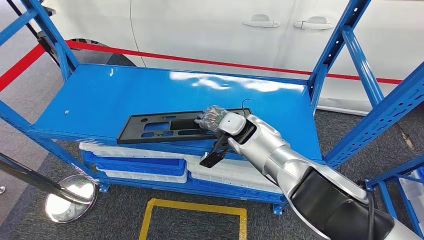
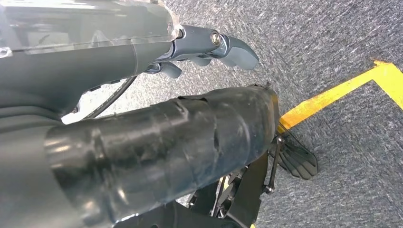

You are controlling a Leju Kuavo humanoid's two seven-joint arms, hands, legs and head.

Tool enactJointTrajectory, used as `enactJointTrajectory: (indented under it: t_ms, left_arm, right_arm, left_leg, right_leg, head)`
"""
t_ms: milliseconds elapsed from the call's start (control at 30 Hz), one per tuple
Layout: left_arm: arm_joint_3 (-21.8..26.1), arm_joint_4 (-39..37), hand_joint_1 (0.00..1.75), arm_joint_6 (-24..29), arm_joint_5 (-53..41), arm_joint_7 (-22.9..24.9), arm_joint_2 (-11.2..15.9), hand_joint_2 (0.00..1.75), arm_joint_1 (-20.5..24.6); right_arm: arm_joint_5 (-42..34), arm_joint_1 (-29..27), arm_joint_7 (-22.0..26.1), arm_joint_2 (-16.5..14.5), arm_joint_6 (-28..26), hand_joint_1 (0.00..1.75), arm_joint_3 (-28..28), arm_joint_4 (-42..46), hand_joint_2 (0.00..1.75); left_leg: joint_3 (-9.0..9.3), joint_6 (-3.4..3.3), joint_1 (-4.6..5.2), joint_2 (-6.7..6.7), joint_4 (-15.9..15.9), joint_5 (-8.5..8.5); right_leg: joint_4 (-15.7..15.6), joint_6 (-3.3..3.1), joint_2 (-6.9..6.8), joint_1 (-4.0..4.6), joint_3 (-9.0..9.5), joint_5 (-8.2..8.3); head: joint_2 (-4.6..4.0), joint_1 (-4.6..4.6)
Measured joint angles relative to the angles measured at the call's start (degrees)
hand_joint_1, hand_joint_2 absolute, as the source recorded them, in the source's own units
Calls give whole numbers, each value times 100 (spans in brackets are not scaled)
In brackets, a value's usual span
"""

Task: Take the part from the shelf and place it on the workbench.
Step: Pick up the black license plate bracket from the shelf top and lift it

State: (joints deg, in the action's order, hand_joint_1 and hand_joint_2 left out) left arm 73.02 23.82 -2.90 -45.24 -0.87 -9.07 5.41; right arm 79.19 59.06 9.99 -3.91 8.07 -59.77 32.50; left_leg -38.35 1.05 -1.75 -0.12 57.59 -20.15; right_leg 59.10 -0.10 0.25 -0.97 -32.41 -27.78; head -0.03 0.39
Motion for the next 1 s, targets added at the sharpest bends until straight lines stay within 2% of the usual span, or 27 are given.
enactJointTrajectory:
  t_ms: [100, 133, 367, 1000]
  left_arm:
    - [0, 0, 0, 0, 0, 0, -1, 0, 0]
    - [0, 0, 0, 0, 0, 0, -2, 0, 0]
    - [-2, -15, 0, -320, -79, -85, 33, 0, -12]
    - [-2, -214, 0, -320, -97, -271, 162, 0, -11]
  right_arm:
    - [0, -2, 2, 0, 0, 168, -1, 0, 175]
    - [0, -3, 2, 1, 0, 175, -1, 0, 175]
    - [-26, -2, -71, 4, -110, 175, -1, 9, 175]
    - [-110, -31, -128, 41, -350, 175, -1, 125, 175]
  left_leg:
    - [0, 0, 0, 0, 0, 0]
    - [0, 0, 0, 0, 0, 0]
    - [0, 0, 0, -2, 0, 0]
    - [0, 0, 1, -3, 1, 0]
  right_leg:
    - [0, 0, 0, 0, 0, 0]
    - [0, 0, 0, 0, 0, 0]
    - [0, 0, -4, 0, 2, 0]
    - [0, 0, -5, -1, 1, 0]
  head:
    - [0, 0]
    - [0, 0]
    - [-1, 1]
    - [0, 0]
